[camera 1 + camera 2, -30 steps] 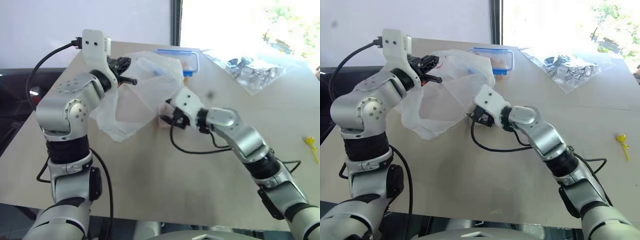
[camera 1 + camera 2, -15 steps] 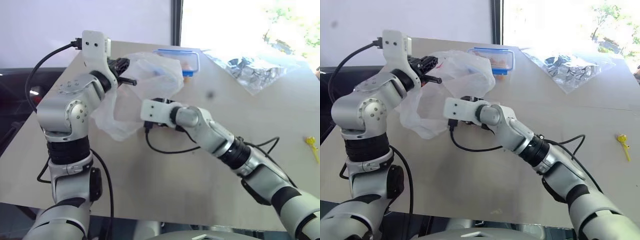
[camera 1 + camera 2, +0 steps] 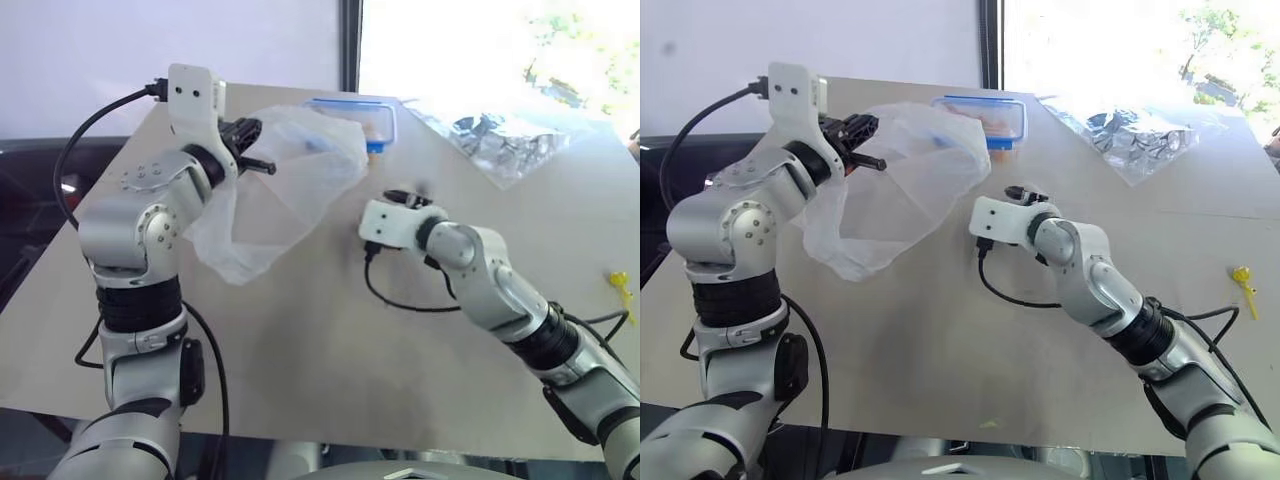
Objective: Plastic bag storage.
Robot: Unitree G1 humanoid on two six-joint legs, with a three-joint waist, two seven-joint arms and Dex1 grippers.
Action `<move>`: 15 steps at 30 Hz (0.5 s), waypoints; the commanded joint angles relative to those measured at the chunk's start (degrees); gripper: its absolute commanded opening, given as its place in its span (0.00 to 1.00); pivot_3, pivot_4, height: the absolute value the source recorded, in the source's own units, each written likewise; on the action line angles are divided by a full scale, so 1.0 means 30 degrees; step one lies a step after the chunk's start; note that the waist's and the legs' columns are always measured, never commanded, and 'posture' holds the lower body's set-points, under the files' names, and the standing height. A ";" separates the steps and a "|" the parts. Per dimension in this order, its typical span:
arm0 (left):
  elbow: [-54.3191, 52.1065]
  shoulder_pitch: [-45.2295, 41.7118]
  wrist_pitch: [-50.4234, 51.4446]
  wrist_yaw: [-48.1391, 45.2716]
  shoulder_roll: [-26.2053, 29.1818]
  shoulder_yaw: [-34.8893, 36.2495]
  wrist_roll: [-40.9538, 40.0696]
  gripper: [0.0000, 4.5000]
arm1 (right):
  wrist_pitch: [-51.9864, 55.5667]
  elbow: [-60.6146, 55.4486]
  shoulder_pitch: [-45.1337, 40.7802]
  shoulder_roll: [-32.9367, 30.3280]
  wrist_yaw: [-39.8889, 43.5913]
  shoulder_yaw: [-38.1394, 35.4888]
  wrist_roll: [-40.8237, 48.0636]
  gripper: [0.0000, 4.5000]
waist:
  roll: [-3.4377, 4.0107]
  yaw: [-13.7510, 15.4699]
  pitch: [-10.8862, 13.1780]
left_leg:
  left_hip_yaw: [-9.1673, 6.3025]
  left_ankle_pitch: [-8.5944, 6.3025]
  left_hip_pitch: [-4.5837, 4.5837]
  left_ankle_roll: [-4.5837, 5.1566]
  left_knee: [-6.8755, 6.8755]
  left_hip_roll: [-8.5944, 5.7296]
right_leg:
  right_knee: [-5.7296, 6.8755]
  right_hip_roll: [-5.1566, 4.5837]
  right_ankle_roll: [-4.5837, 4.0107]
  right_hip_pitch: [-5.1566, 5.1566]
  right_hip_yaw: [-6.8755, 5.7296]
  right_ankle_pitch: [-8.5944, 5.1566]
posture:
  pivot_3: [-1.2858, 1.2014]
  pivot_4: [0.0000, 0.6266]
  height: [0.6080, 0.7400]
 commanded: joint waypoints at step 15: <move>-0.0111 -0.1537 0.0038 -0.0279 0.0203 0.0300 -0.0283 0.00 | -0.1562 -0.2462 0.1168 0.1750 0.0528 -0.5811 0.4029 0.01 | -0.0006 0.0005 0.0015 | -0.0002 0.0000 -0.0006 0.0000 -0.0002 0.0004 | -0.0003 0.0016 0.0001 -0.0007 0.0006 0.0000 | 0.52 0.24 1.00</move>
